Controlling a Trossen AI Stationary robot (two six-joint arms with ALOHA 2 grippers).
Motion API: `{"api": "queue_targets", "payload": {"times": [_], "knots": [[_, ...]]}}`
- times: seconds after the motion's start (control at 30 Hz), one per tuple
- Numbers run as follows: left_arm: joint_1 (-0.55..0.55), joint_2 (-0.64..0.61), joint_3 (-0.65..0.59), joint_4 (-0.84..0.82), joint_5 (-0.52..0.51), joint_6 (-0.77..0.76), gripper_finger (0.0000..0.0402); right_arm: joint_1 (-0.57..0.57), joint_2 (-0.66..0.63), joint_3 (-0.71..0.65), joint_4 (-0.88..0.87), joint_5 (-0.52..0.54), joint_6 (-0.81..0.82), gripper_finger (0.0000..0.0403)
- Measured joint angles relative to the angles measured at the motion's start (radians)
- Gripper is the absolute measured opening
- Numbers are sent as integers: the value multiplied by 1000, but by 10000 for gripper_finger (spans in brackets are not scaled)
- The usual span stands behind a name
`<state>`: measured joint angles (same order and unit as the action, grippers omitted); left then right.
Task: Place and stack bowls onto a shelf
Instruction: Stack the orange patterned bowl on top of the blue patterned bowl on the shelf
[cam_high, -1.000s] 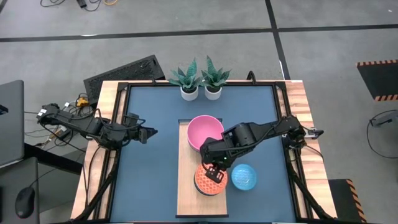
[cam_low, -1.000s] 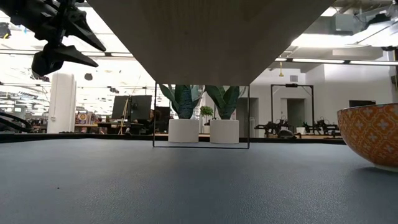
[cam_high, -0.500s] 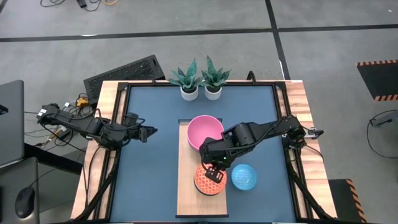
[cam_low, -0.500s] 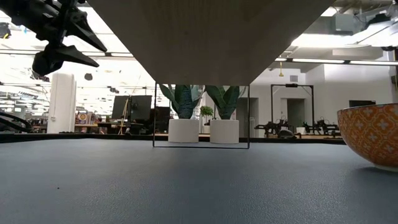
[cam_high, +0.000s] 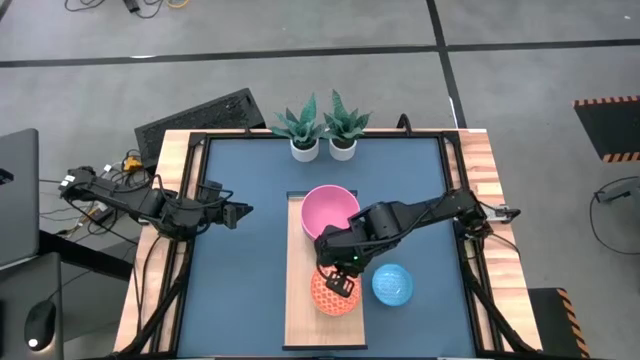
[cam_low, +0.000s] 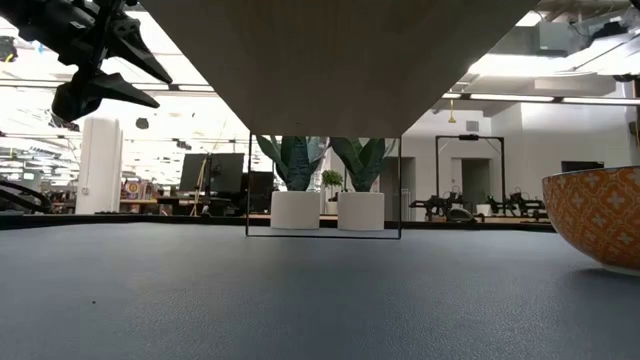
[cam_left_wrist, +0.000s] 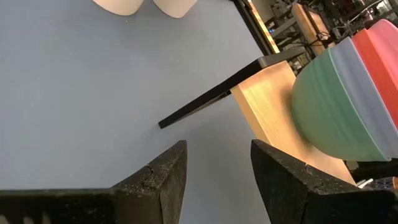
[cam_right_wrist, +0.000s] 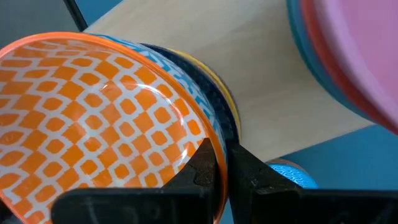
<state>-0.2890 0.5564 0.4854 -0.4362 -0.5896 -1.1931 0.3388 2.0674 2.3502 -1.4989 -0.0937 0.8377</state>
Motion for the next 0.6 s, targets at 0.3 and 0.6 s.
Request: {"api": "queue_targets", "payload": {"times": [0.3, 0.6], "knots": [[0, 0, 0, 0, -2, 3, 165, 0, -3, 1, -26, -7, -10, 39], [0, 0, 0, 0, -6, 3, 165, -19, -3, 1, -23, -11, -44, 71]]}}
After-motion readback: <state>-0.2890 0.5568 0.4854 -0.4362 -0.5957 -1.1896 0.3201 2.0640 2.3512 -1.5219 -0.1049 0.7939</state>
